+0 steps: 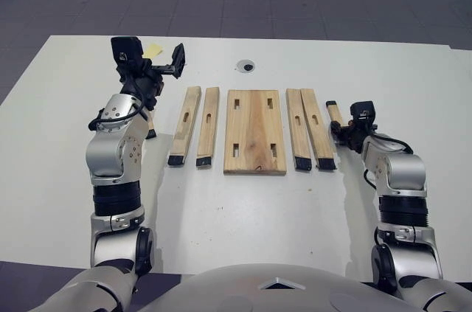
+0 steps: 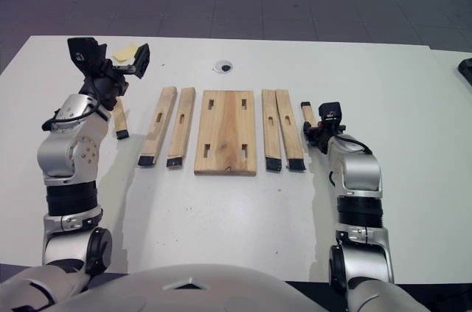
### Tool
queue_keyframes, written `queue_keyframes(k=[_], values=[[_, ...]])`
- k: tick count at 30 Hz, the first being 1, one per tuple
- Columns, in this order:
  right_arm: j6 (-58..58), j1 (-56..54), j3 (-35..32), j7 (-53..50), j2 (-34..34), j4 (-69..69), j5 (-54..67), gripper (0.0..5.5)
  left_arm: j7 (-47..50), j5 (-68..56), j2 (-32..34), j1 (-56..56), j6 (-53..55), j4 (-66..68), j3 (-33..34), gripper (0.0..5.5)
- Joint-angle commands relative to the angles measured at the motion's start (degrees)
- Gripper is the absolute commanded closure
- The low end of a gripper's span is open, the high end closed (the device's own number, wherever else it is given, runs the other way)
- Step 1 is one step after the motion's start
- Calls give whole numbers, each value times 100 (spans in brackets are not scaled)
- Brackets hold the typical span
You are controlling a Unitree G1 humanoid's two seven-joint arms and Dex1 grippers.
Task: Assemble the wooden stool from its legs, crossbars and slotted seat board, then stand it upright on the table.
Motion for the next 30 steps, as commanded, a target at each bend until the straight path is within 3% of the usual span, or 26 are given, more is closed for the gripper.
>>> queue_keyframes(k=[1, 6, 12, 17, 24, 30], values=[[525, 95, -110, 19, 57, 292, 133, 340, 56, 64, 45, -112, 129, -112, 25, 10], [795, -20, -241, 141, 106, 349, 414, 419, 98, 57, 29, -112, 162, -123, 45, 10], [440, -150, -492, 151, 124, 103, 623, 420, -36, 311, 56, -22, -256, -81, -131, 10], [-985, -268, -285, 210, -156, -793, 331, 420, -154, -40, -52, -118, -117, -26, 72, 10], [-3036, -1008, 76, 628, 63, -1278, 365, 420, -581, -3015, -527, -799, 1380, -593, 766, 10], [-4085, -1041, 729, 863, 352, -1013, 132, 420, 115, -5086, -851, -1634, 2501, -259, 836, 10]])
